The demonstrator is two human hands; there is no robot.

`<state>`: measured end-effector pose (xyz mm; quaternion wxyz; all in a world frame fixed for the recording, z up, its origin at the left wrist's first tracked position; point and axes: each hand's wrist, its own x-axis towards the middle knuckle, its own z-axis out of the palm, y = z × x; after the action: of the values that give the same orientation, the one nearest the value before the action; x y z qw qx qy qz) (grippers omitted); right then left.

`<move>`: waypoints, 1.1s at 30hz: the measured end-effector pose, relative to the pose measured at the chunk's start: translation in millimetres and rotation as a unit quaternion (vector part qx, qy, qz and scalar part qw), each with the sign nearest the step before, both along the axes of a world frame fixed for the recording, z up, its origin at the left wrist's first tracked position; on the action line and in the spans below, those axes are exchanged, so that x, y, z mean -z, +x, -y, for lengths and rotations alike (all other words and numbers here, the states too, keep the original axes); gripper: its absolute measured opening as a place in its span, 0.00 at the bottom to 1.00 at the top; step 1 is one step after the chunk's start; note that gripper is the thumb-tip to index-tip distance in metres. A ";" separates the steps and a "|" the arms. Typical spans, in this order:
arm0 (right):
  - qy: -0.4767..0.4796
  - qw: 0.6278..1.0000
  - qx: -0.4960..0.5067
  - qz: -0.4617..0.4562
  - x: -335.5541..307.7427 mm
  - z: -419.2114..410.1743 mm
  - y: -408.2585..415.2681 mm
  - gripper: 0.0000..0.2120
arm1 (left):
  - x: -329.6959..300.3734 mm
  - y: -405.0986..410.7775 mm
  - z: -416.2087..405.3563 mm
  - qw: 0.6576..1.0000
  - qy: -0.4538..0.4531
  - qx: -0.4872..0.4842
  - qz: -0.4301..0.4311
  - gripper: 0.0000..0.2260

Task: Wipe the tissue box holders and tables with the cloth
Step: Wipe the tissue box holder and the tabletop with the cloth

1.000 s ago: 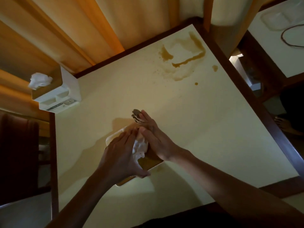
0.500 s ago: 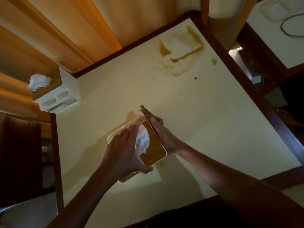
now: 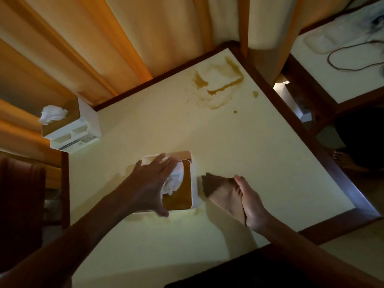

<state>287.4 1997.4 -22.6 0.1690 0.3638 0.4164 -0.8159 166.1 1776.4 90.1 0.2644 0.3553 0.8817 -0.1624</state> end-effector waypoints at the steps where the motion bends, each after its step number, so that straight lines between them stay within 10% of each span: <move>1: -0.029 0.999 0.025 0.018 -4.3 -0.7 0.5 0.24 | -2.6 -4.8 -0.2 0.999 -0.021 0.045 -0.004 0.62; 7: 0.094 0.985 0.138 0.046 -13.3 -9.2 -10.9 0.22 | -1.6 -7.8 11.8 0.974 -0.048 0.216 -0.040 0.65; 16: 0.145 0.982 0.114 -0.038 -24.0 3.7 -9.2 0.17 | 21.6 33.6 -41.6 0.957 0.097 -0.263 -0.072 0.65; 25: 0.208 0.960 0.093 -0.165 -27.5 15.0 4.5 0.32 | 23.1 24.1 -3.9 0.992 0.075 -0.075 -0.067 0.65; 33: 0.243 0.907 -0.138 -0.314 -15.1 62.2 16.6 0.21 | 29.7 22.7 -0.1 0.987 0.100 -0.108 -0.060 0.66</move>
<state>304.0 1935.3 -7.6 0.0470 0.0575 0.6797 -0.7298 188.8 1776.5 60.4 0.1903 0.2725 0.9409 -0.0650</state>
